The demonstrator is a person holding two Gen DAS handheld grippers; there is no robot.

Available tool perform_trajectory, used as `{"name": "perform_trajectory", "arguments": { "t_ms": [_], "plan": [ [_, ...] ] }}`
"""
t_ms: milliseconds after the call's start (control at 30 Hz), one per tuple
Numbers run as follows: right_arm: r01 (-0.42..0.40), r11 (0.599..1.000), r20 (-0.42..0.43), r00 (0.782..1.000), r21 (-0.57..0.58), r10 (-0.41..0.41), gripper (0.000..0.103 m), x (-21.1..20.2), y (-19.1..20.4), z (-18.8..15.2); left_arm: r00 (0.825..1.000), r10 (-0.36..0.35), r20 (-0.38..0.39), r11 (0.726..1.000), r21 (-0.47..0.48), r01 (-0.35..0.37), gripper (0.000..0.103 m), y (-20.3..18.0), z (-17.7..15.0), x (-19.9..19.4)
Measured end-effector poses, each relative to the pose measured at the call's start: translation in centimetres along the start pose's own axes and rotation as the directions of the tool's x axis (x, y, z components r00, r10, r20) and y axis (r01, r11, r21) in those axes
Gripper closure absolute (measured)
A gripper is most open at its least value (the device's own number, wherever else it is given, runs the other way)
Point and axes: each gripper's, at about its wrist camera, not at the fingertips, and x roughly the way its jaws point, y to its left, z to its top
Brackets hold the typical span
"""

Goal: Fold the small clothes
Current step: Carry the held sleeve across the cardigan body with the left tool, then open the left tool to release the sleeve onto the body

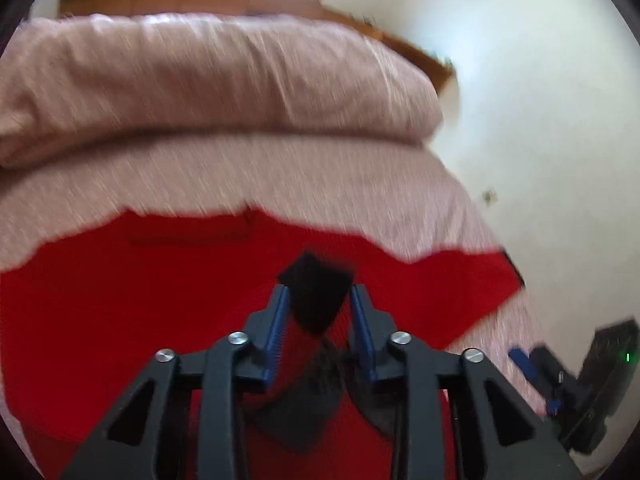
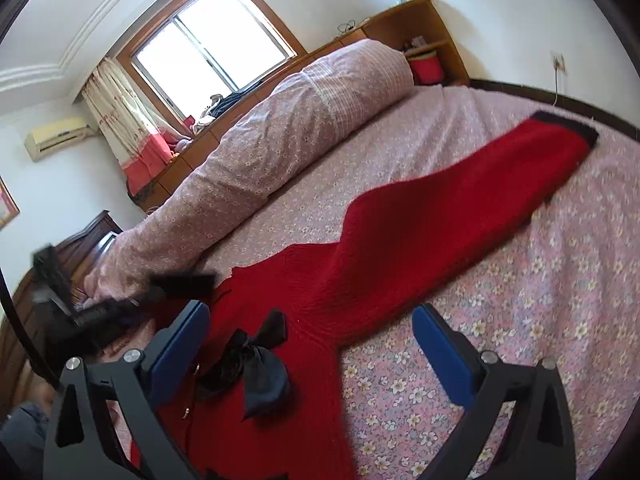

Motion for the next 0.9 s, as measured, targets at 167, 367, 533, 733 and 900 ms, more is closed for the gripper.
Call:
{"name": "perform_trajectory", "arguments": {
  "t_ms": [167,367,533,733,900],
  "plan": [
    [0.008,1.000,-0.023,1.000,-0.013,-0.008,0.000,0.3,-0.1,-0.2,0.997,-0.042,-0.063,0.999,-0.026,0.041,0.071,0.0,-1.0,-0.5],
    [0.011,0.998,-0.056,0.998,-0.069,-0.015,0.000,1.6,1.1,-0.4,1.000,0.006,0.006,0.996,-0.083,-0.006,0.052,2.5,-1.7,-2.8],
    [-0.014,0.999,-0.055,0.998,-0.047,0.012,0.000,1.4,0.4,-0.1,0.986,0.156,0.067,0.986,-0.066,-0.151,0.052,3.8,-6.2,-2.2],
    [-0.355,0.927,-0.018,0.933,0.119,0.359,0.000,1.8,-0.8,-0.4,0.931,0.323,0.168,0.946,-0.065,-0.317,0.049,4.1,-12.2,-0.2],
    [-0.387,0.919,-0.001,0.922,0.081,0.388,0.000,1.8,0.2,-0.5,0.957,0.238,0.166,0.969,-0.109,-0.222,0.042,5.5,-12.1,-0.5]
  ]
}}
